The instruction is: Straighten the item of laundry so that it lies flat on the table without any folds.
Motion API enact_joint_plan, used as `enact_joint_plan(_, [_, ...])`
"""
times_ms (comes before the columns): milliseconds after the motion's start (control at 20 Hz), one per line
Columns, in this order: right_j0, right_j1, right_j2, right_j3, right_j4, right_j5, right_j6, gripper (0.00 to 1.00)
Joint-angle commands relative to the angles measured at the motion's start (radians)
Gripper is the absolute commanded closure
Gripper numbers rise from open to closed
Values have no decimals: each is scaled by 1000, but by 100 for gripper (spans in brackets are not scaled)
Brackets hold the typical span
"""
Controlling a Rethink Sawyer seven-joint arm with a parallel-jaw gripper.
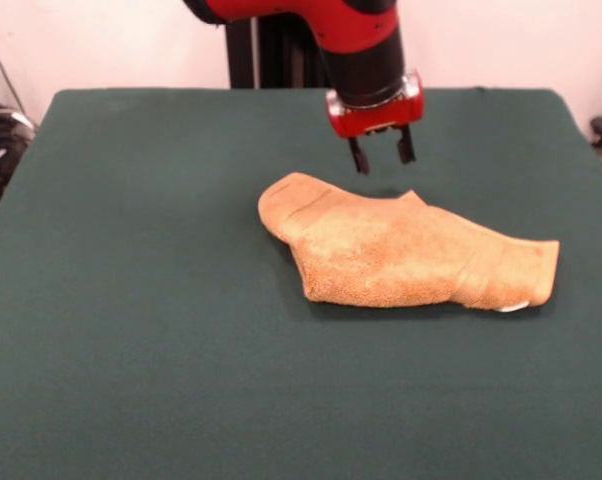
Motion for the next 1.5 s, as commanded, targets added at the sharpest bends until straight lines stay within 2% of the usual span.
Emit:
enact_joint_plan(50, [16,58,-3,-125,11,550,-26,0])
enact_joint_plan(350, [42,127,-10,-144,-25,525,5,0])
enact_joint_plan(450, [65,157,-15,-194,-28,584,25,0])
enact_joint_plan(650, [99,216,-23,-317,-24,794,58,0])
enact_joint_plan(750, [103,227,-26,-330,-13,805,78,0])
enact_joint_plan(850, [97,215,-22,-299,-1,727,93,0])
enact_joint_plan(1050, [68,195,10,-215,18,449,110,0])
enact_joint_plan(1300, [43,237,78,-213,13,157,94,0])
enact_joint_plan(1350, [36,245,94,-218,13,117,85,0])
enact_joint_plan(1500, [63,250,95,-261,36,112,108,0])
